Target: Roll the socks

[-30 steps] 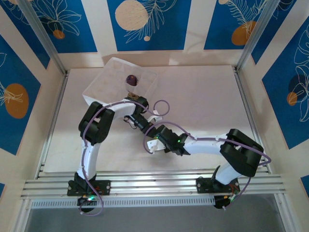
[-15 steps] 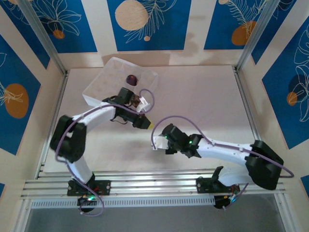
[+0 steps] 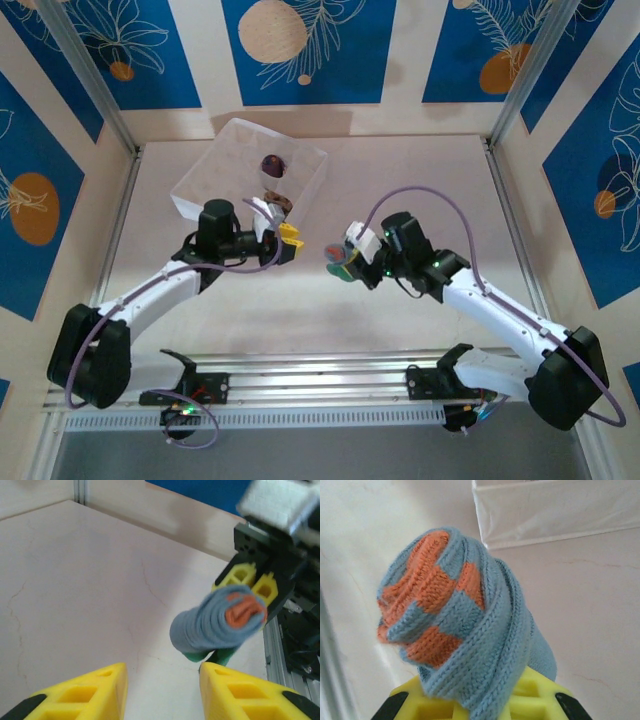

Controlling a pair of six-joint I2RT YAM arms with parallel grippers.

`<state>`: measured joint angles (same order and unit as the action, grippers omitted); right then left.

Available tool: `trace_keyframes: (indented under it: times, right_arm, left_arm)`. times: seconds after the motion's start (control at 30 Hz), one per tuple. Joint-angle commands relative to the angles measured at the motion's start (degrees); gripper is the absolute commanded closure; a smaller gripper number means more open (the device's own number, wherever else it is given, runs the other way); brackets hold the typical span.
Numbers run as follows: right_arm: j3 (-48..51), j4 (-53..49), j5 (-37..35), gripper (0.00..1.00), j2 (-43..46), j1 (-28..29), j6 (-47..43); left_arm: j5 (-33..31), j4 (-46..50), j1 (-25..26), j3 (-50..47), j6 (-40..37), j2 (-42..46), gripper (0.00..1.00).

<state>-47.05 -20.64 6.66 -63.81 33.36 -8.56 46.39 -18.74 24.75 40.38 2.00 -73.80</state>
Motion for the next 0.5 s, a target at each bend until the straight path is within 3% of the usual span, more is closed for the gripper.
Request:
trace_keyframes:
  times: [0.0,0.1,0.2,0.47]
  right_arm:
    - [-4.2,-3.2,12.3,1.0,-2.9,-3.7,11.2]
    - [-6.3,-3.6,19.3,1.0,-5.7,-5.1,13.6]
    - [-8.2,-4.2,25.7,1.0,-8.2,-6.3,15.1]
    - [-9.8,-2.7,35.4,1.0,-11.8,-9.0,18.8]
  left_arm:
    - [7.5,-15.6,-0.7,-0.7,9.7,-2.6,0.56]
    - [11.7,-22.5,-0.2,-0.9,11.4,-5.9,0.42]
    - [9.6,-36.1,1.2,-6.1,11.3,-5.8,0.28]
    - [8.7,-25.6,4.3,-4.8,1.5,-5.2,0.21]
